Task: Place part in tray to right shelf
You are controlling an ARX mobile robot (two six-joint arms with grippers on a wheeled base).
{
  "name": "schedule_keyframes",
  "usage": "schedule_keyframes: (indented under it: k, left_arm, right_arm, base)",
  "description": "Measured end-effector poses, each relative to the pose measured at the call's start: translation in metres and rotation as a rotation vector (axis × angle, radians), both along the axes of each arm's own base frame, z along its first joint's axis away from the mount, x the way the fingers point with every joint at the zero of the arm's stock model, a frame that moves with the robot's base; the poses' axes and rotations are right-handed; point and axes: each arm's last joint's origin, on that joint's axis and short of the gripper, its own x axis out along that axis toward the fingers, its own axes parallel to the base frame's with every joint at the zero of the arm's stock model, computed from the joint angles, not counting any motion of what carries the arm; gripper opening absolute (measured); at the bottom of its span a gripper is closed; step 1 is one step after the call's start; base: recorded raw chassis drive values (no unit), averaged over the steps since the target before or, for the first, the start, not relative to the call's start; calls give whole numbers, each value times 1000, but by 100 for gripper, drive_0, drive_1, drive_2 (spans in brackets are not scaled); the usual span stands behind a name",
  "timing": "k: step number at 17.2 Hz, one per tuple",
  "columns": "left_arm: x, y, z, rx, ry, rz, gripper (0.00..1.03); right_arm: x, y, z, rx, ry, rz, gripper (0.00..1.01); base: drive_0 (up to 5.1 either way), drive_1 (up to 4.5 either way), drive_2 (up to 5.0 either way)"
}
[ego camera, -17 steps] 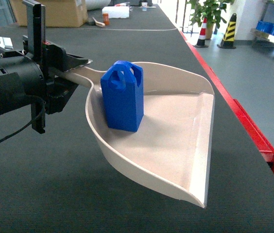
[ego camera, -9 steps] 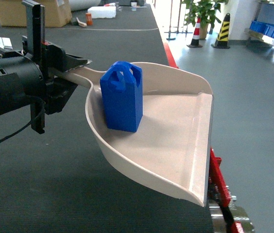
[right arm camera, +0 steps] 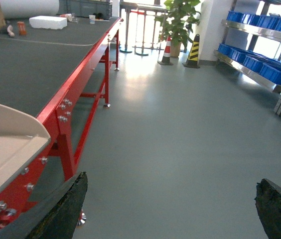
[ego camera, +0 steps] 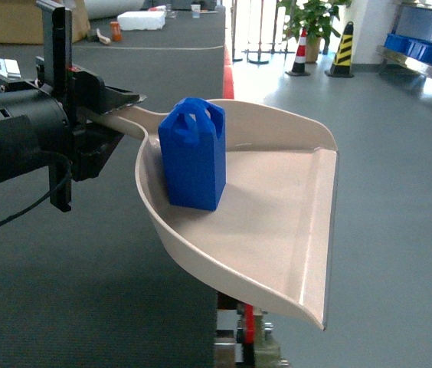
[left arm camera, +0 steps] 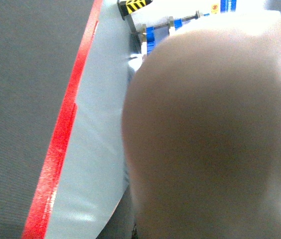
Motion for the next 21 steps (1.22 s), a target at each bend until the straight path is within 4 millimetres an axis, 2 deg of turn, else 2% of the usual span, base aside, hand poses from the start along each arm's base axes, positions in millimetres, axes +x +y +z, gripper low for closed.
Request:
schedule_keyframes:
  k: [15, 21]
  left_arm:
    - [0, 0, 0, 0, -2, 1, 19]
    - [0, 0, 0, 0, 0, 0, 19]
  right_arm:
    - [0, 0, 0, 0, -3, 0, 98]
    - [0, 0, 0, 0, -2, 1, 98]
  base:
    - [486, -125, -348]
    - [496, -247, -247]
